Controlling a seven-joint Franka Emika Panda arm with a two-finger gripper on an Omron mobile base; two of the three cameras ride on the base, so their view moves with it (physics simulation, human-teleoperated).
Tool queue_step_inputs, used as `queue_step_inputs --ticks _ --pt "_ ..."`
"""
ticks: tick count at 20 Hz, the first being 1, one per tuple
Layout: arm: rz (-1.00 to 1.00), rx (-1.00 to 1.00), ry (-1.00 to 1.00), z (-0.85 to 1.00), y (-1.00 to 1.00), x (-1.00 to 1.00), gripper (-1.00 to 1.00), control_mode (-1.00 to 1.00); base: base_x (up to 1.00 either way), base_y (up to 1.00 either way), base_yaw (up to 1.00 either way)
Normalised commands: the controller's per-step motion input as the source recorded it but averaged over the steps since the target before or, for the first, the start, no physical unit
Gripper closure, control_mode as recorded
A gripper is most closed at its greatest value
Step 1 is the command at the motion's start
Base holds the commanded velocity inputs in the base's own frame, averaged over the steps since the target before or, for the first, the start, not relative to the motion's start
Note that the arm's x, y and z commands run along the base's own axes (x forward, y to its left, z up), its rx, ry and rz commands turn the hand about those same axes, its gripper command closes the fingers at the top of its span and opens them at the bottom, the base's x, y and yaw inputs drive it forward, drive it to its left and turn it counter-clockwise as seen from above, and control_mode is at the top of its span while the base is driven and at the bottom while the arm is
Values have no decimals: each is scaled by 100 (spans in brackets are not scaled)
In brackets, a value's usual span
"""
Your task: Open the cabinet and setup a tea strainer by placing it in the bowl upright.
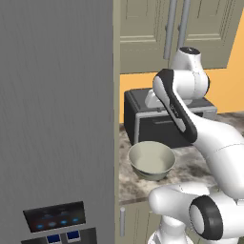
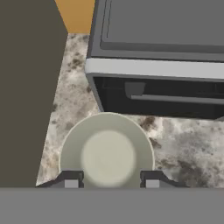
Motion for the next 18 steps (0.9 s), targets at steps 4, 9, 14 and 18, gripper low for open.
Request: queue_step_inputs --ticks 4,9,14,18 --pt "0 0 -3 0 0 0 -100 -100 0 0 0" --pt "0 0 -13 0 0 -4 -100 -100 0 0 0" --pt "-2 0 -33 15 0 -28 -100 -100 0 0 0" --pt "-3 0 -34 27 0 -31 -100 -100 0 0 0"
